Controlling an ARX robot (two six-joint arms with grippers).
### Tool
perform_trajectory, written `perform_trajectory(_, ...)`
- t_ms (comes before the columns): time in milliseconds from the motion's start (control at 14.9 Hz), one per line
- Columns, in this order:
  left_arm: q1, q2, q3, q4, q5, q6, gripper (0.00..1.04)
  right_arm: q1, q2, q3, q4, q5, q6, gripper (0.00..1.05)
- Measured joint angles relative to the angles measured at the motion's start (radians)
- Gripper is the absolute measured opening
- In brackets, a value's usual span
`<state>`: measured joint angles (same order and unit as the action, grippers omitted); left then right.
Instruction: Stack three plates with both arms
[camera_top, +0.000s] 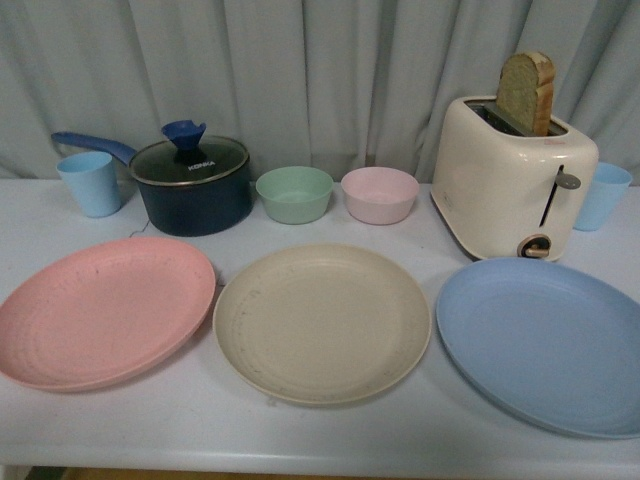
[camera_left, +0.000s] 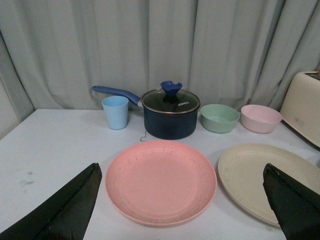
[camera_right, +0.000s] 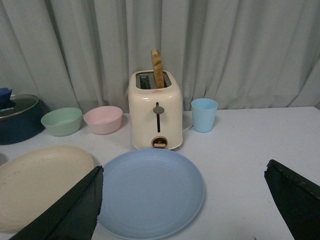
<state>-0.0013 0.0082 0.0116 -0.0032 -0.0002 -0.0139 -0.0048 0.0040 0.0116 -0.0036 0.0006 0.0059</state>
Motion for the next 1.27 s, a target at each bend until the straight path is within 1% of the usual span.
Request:
perform_trajectory(268,0.0,0.0,0.0,0.0,0.0,0.0,0.98,0.0,0.0,0.0,0.0,0.0,0.0,0.98)
perform_trajectory(335,-0.059,0.09,0.07,-0.205,-0.141,-0.021,0.98,0.0,0.0,0.0,0.0,0.001,-0.001,0.98)
perform_trajectory(401,-0.089,0.276,0.17,-0.367,-0.265,-0.044,0.98,0.0,0.0,0.0,0.0,-0.002,-0.003,0.98)
perform_trajectory(468,-0.04,0.37,0.199,-0.407,-0.281,-0.05,0.98,0.0,0.0,0.0,0.0,0.0,-0.003,0.98)
perform_trajectory(535,0.018,0.454,0.214,-0.381,-0.229,-0.048,0.98,-0.001,0.0,0.0,0.0,-0.001,-0.003,0.98)
perform_trajectory(669,0.121,0.678,0.293,-0.254,-0.101,-0.016,0.98,0.0,0.0,0.0,0.0,-0.001,-0.003,0.98)
perform_trajectory(803,0.189,0.954,0.391,-0.131,-0.002,0.018,0.98,0.0,0.0,0.0,0.0,-0.001,-0.003,0.98)
perform_trajectory(1004,0.221,1.297,0.575,-0.047,0.098,0.07,0.98,0.0,0.0,0.0,0.0,-0.001,-0.003,0.98)
perform_trajectory(1271,0.242,1.653,0.799,0.003,0.164,0.146,0.98,0.0,0.0,0.0,0.0,-0.001,-0.003,0.98)
